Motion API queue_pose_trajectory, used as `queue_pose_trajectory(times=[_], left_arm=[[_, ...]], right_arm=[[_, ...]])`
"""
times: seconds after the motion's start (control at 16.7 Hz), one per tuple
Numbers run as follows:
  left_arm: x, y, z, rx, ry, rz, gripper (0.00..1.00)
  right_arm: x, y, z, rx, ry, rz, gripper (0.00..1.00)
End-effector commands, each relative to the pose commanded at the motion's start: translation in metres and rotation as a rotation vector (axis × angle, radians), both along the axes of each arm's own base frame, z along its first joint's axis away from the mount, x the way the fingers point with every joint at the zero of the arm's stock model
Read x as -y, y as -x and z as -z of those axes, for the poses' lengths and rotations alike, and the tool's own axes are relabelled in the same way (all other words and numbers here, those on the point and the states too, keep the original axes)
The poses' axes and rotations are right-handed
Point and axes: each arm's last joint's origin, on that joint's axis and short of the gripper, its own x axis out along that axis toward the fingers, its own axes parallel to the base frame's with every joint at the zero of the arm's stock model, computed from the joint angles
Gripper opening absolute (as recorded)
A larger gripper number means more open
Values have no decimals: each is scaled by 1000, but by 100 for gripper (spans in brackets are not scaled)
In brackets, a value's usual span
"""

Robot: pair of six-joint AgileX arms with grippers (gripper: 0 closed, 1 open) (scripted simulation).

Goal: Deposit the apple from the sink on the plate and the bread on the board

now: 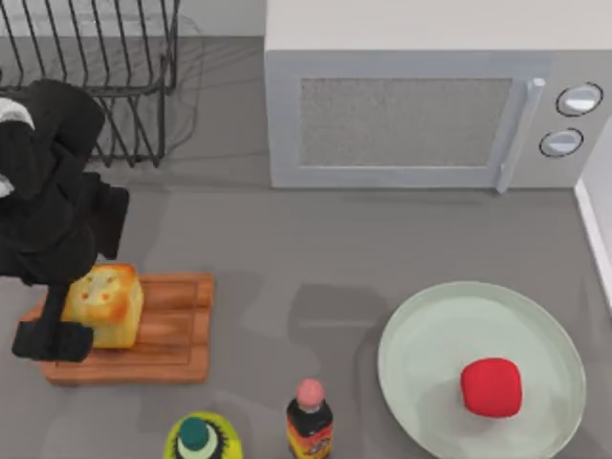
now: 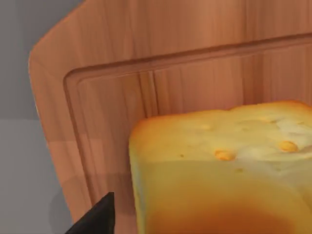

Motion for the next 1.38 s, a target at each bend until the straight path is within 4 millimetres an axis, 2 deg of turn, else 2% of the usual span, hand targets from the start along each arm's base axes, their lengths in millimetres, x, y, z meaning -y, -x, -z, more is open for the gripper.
queue_pose_trajectory(times=[0.24, 0.42, 0.6, 0.78, 0.9, 1.08, 1.26, 1.38], left_arm=[[-19, 38, -22, 222, -24, 232, 100], [-34, 77, -44, 493, -125, 474, 100], [-47, 121, -55, 784, -340, 713, 100], [-56, 156, -50, 1016, -641, 883, 100], [-60, 169, -37, 1105, -836, 948, 100], [-64, 176, -15, 1163, -1066, 993, 100], [-66, 178, -2, 1181, -1189, 999, 100], [-66, 178, -1, 1182, -1201, 998, 100]], right_arm=[[0, 0, 0, 0, 0, 0, 100], [0, 0, 0, 0, 0, 0, 100], [0, 0, 0, 0, 0, 0, 100], [0, 0, 0, 0, 0, 0, 100], [0, 0, 0, 0, 0, 0, 100], [0, 0, 0, 0, 0, 0, 100], [0, 0, 0, 0, 0, 0, 100], [0, 0, 0, 0, 0, 0, 100]])
